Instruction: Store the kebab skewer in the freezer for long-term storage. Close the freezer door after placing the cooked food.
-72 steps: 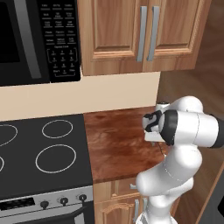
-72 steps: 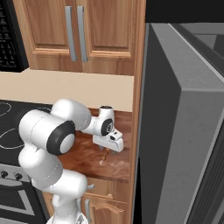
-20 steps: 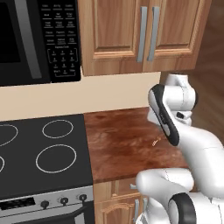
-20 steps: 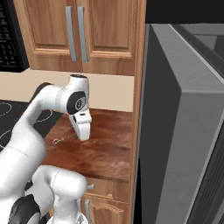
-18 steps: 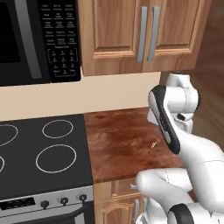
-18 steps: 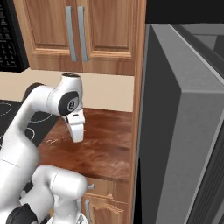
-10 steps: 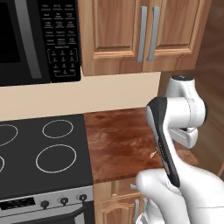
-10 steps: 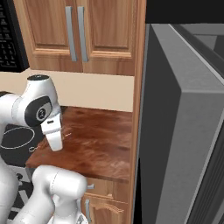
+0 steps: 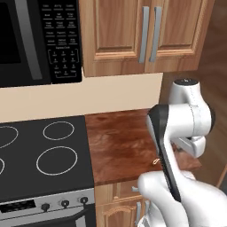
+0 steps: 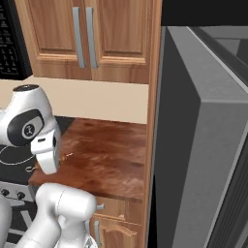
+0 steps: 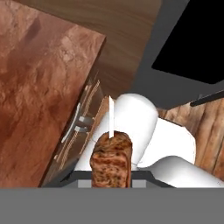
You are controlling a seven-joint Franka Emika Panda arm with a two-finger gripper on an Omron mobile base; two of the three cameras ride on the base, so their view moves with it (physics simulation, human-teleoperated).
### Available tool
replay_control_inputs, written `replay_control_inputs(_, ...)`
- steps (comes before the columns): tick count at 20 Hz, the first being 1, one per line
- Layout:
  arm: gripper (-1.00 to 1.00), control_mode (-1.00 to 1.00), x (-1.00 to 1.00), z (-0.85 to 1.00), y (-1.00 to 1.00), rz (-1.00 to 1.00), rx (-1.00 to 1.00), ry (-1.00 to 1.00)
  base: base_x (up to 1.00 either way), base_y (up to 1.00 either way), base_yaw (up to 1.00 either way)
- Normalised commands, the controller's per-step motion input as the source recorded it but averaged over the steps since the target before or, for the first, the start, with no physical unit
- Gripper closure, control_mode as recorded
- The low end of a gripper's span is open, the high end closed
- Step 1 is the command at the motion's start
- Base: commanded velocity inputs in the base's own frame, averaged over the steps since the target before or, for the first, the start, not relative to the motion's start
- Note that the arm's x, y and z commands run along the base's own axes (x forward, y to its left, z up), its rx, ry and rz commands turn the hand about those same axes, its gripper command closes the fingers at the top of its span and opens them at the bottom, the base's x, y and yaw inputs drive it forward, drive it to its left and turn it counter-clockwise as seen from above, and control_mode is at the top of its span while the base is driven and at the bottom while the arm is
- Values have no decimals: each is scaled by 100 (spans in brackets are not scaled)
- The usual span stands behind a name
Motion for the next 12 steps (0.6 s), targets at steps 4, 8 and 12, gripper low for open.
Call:
replay_control_inputs(4, 100, -100, -5, 18, -9, -17, 6, 25, 0, 0, 0)
replay_control_inputs(8, 100, -100, -18, 1, -14, -14, 12, 11, 0, 0, 0)
replay_control_inputs(12, 100, -100, -41, 0, -13, -8, 2, 0, 0, 0, 0)
